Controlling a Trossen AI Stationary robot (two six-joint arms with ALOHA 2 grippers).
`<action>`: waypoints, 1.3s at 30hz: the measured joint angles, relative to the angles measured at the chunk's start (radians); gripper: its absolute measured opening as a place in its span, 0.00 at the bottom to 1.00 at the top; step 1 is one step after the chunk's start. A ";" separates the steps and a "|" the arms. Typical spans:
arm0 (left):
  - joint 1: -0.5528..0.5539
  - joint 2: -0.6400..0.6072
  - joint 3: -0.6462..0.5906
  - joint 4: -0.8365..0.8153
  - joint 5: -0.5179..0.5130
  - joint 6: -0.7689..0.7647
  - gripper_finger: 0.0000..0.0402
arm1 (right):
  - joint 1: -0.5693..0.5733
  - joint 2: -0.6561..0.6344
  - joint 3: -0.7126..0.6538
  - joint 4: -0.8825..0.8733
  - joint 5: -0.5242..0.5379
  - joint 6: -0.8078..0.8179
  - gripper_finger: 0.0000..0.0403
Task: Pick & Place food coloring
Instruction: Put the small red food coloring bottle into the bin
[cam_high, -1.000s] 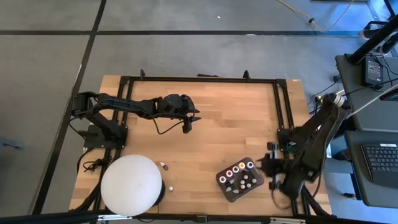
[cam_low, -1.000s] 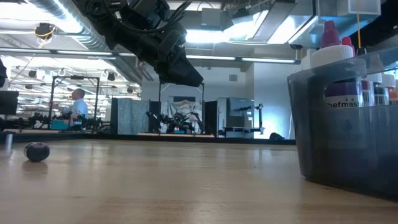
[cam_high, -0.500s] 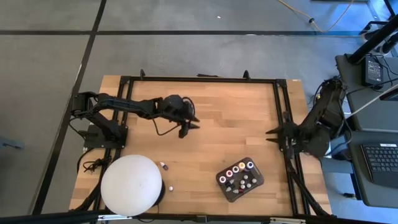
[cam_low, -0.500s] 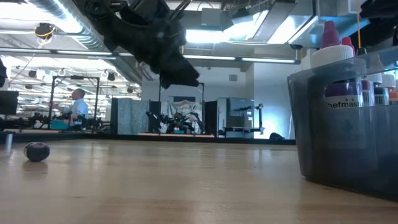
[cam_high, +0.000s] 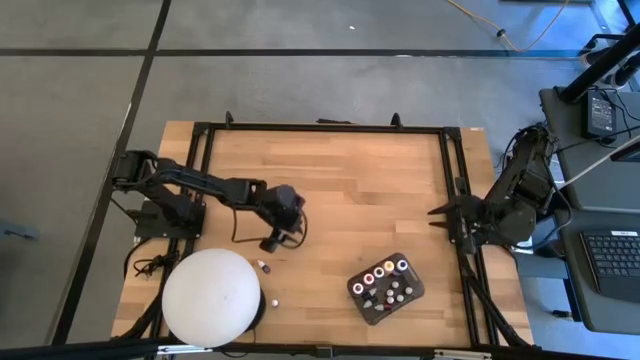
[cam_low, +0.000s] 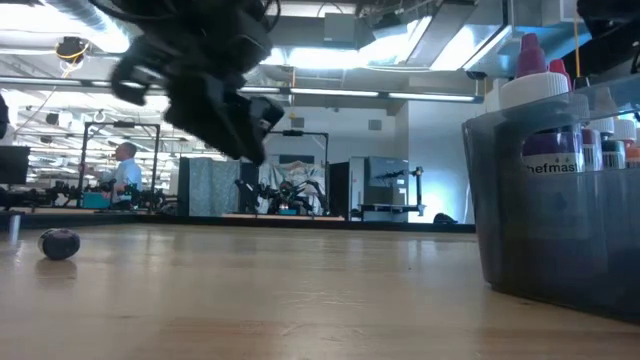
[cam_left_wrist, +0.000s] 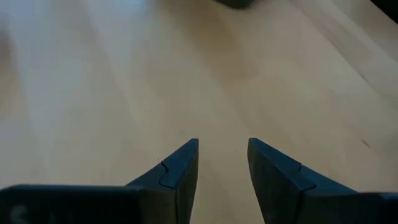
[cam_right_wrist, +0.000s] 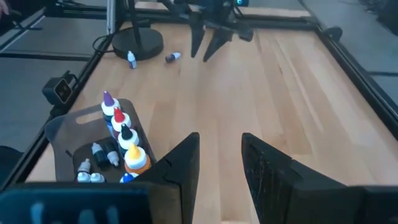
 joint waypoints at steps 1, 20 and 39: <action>-0.017 0.000 0.000 -0.011 0.000 0.014 0.33 | 0.000 0.000 0.000 0.010 0.000 -0.009 0.30; -0.228 0.000 0.000 -0.286 -0.064 -0.020 0.29 | 0.000 0.000 0.000 0.044 0.000 -0.026 0.30; -0.347 0.077 -0.001 -0.270 -0.106 -0.129 0.28 | 0.000 0.001 0.000 0.049 0.001 -0.025 0.30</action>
